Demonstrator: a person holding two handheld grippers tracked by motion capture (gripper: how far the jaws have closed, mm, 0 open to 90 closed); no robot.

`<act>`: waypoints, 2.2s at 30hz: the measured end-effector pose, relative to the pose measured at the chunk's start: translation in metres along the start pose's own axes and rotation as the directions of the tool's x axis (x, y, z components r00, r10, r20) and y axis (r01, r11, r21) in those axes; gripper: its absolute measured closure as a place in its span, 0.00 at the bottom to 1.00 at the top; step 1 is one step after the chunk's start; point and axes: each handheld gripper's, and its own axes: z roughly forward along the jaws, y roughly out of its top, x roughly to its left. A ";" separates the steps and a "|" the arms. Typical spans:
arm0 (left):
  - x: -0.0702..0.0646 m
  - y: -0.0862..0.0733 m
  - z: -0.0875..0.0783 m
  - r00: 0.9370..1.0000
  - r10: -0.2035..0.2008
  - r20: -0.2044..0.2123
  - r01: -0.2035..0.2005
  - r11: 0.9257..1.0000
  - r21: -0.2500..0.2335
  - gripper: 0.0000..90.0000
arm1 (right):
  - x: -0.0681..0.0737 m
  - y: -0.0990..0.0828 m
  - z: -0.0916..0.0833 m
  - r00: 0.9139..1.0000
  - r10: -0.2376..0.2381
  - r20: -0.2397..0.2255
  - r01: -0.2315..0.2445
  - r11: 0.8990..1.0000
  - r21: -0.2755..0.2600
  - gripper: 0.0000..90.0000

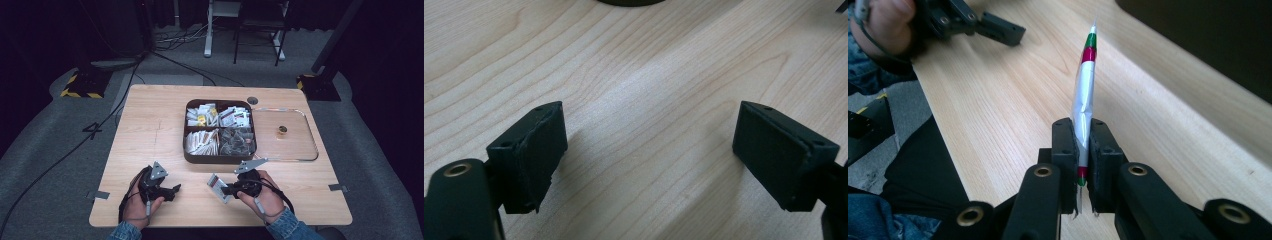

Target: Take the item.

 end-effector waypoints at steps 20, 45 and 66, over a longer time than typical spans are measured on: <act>0.000 0.000 0.000 1.000 0.000 0.001 0.000 1.000 -0.001 0.16 | 0.003 -0.005 0.013 1.000 -0.011 0.007 0.011 1.000 -0.018 0.61; 0.000 0.000 0.000 1.000 -0.001 0.000 0.001 1.000 -0.001 0.16 | -0.016 0.007 -0.051 0.993 -0.062 0.103 0.081 0.977 -0.199 0.43; 0.017 -0.012 -0.012 1.000 -0.010 -0.010 0.010 1.000 0.001 0.17 | -0.066 -0.028 -0.102 0.965 -0.004 0.261 0.064 0.973 -0.223 0.40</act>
